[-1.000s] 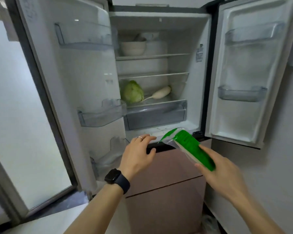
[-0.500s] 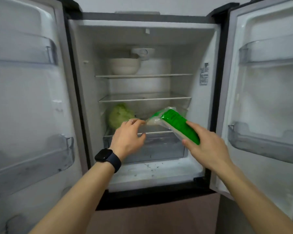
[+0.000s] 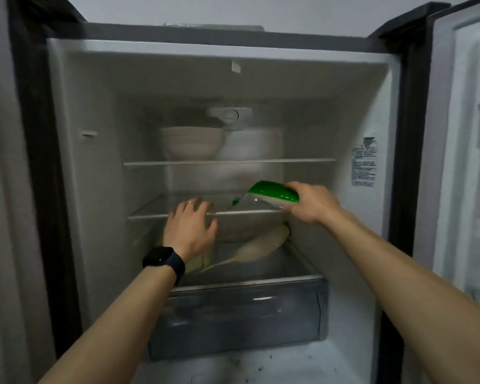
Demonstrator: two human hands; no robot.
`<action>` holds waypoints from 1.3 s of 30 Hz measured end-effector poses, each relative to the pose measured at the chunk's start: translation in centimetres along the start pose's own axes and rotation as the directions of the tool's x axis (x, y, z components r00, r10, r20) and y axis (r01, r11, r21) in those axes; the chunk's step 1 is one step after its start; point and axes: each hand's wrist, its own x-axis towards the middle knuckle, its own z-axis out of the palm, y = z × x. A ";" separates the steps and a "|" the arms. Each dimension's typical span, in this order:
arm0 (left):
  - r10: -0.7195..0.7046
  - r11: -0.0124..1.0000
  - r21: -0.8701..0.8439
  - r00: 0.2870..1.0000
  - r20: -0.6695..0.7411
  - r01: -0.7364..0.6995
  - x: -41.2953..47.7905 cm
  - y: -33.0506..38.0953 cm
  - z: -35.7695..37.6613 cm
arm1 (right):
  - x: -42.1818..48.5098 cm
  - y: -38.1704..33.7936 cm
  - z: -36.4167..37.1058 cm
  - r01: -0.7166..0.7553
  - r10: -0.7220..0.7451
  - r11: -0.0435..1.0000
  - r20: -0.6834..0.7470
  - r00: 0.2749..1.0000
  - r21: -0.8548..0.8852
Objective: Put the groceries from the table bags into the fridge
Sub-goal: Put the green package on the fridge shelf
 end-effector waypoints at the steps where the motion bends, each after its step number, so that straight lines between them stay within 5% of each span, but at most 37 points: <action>1: -0.008 1.000 0.000 1.000 -0.013 0.008 1.2 -0.2 0.3 | 1.5 0.2 0.3 -0.004 0.004 1.000 0.020 1.000 0.012; 8: -0.078 0.996 0.040 0.993 -0.088 0.081 5.8 -0.3 3.3 | 10.4 1.3 3.3 -0.030 0.016 0.995 0.147 0.989 0.096; 13: -0.093 0.992 0.069 0.986 -0.142 0.104 5.8 -0.4 3.7 | 13.2 2.0 4.5 -0.007 0.027 0.998 0.311 0.950 -0.064; 23: -0.103 0.990 0.080 0.987 -0.122 0.113 5.8 -0.7 3.9 | 14.3 0.2 5.2 -0.132 0.156 0.973 0.116 0.981 -0.188; 28: -0.094 0.992 0.072 0.988 -0.125 0.103 6.0 -0.5 3.9 | 13.7 -1.2 6.2 -0.029 0.044 0.996 0.190 0.981 -0.082; 39: -0.081 0.994 0.064 0.989 -0.126 0.090 5.7 -1.0 4.2 | 13.3 -3.9 7.3 -0.256 0.283 0.950 0.143 0.948 -0.179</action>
